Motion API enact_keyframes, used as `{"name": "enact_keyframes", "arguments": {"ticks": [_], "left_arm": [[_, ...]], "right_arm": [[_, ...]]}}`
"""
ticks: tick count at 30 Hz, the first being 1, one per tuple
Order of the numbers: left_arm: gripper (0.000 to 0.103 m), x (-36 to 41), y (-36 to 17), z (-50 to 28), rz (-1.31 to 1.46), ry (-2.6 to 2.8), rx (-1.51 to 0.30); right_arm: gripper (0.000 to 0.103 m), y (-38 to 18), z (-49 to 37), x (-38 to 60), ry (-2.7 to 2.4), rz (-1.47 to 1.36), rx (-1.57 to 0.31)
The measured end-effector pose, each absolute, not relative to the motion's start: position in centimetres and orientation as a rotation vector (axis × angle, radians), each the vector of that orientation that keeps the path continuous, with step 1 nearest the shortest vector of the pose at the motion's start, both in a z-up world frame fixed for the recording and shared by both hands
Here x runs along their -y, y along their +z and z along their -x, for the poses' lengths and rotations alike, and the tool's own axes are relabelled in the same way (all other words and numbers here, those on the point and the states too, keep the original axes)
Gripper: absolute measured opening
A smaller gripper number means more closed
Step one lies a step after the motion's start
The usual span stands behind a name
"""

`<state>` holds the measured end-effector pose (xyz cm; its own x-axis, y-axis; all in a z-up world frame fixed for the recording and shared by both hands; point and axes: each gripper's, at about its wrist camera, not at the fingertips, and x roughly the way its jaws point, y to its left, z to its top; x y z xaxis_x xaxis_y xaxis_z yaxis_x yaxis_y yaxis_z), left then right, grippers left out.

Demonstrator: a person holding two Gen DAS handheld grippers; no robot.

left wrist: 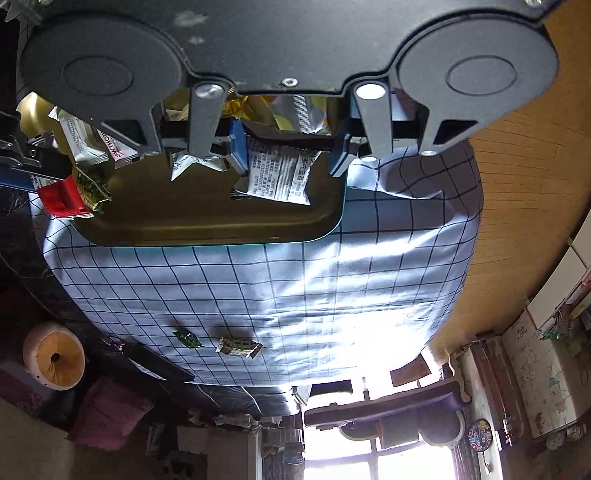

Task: Organize snacks
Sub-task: 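Carry the grey packet and red-white packet over the gold tray, then lower both packets into the gold tray and open both grippers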

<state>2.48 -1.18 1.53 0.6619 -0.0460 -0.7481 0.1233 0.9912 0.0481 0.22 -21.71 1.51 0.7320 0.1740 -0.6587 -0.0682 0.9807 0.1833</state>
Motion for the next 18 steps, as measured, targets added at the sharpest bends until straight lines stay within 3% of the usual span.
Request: {"name": "enact_keyframes", "arguments": {"ticks": [18], "left_arm": [[0.047,1.86,1.31,-1.87,-0.137,-0.125,-0.834]], "right_arm": [[0.044,1.88,-0.55,20.91,0.174,-0.137,-0.731]]}}
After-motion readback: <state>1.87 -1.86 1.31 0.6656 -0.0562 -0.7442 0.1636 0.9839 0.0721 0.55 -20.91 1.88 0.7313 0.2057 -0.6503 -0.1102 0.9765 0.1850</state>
